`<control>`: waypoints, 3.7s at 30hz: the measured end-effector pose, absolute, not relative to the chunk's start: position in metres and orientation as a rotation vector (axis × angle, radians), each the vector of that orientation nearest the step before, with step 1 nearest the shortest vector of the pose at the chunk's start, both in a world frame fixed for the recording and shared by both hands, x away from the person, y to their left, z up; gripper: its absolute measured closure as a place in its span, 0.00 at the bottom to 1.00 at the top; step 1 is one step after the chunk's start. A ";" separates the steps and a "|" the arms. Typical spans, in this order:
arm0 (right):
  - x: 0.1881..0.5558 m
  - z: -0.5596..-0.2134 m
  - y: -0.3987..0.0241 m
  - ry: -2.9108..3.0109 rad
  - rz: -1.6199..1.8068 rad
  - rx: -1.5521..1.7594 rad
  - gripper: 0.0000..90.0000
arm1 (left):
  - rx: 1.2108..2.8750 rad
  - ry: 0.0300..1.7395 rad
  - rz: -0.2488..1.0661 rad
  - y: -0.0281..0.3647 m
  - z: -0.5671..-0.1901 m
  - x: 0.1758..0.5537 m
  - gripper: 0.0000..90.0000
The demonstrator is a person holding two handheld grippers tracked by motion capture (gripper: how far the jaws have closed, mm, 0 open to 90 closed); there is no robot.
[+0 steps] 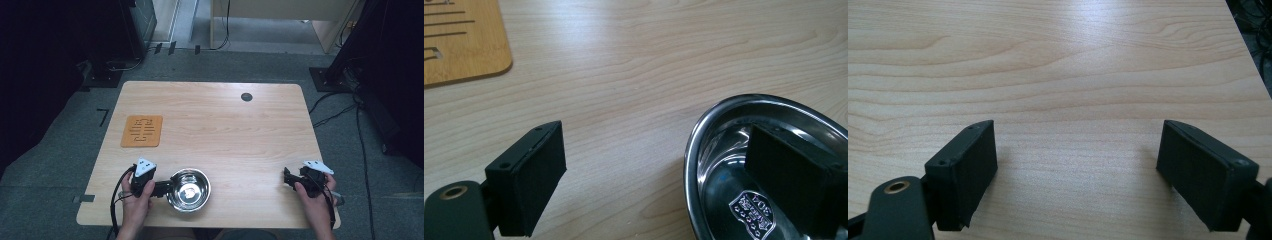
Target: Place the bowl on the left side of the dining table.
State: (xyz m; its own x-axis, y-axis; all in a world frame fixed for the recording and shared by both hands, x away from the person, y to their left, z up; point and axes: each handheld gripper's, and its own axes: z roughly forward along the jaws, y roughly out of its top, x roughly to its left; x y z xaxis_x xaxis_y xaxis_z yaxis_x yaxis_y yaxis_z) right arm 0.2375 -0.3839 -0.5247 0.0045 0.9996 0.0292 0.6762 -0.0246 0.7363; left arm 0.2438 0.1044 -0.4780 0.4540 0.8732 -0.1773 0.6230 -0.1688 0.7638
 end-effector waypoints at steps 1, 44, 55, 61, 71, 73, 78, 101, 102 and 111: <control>0.237 -0.525 -0.384 1.724 0.788 1.755 0.18 | 1.887 1.262 0.392 0.104 -0.478 0.244 0.11; 0.238 -0.525 -0.384 1.725 0.789 1.757 0.18 | 2.050 1.239 0.125 0.091 -0.497 0.248 0.78; 0.238 -0.525 -0.384 1.725 0.789 1.757 0.18 | 1.996 1.216 0.082 0.096 -0.496 0.249 0.90; 0.238 -0.525 -0.384 1.725 0.789 1.757 0.18 | 1.937 1.187 -0.017 0.102 -0.495 0.251 0.93; 0.238 -0.525 -0.384 1.725 0.789 1.757 0.18 | 1.913 1.183 -0.048 0.106 -0.496 0.252 0.94; 0.238 -0.525 -0.384 1.725 0.789 1.757 0.18 | 1.914 1.180 -0.050 0.106 -0.496 0.252 0.94; 0.238 -0.525 -0.384 1.725 0.789 1.757 0.18 | 1.892 1.175 -0.093 0.110 -0.495 0.254 0.94; 0.238 -0.525 -0.384 1.725 0.789 1.757 0.18 | 1.827 1.206 -0.044 0.130 -0.486 0.260 0.94; 0.238 -0.525 -0.384 1.725 0.789 1.757 0.18 | 1.826 1.205 -0.041 0.130 -0.486 0.260 0.94; 0.238 -0.525 -0.384 1.725 0.789 1.757 0.18 | 1.802 1.231 -0.006 0.141 -0.480 0.267 0.94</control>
